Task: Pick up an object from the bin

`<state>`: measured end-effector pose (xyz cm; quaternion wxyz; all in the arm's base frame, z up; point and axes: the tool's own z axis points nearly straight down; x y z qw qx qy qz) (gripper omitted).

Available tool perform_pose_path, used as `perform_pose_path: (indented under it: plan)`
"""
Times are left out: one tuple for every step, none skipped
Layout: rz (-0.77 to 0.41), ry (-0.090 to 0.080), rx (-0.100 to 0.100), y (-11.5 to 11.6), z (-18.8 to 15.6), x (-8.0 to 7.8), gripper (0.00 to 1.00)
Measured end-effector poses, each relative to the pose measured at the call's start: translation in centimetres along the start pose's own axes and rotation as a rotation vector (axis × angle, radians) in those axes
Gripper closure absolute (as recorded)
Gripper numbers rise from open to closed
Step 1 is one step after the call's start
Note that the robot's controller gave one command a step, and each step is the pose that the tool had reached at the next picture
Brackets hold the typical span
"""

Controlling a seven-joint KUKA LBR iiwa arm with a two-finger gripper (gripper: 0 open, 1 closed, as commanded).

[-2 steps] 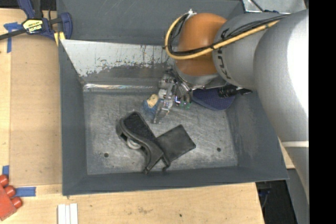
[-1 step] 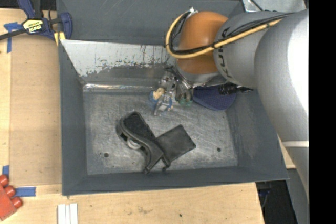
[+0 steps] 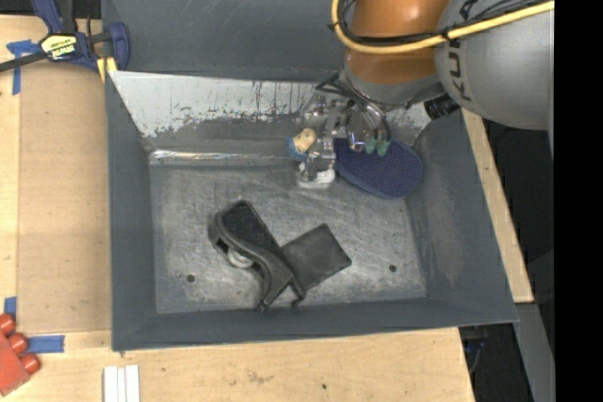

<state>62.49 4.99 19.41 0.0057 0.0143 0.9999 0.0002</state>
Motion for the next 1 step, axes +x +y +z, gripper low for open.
perform_pose_path:
  plan:
    - [-0.336, 0.0, -0.001, 1.71, -8.63, 2.01, 1.0]
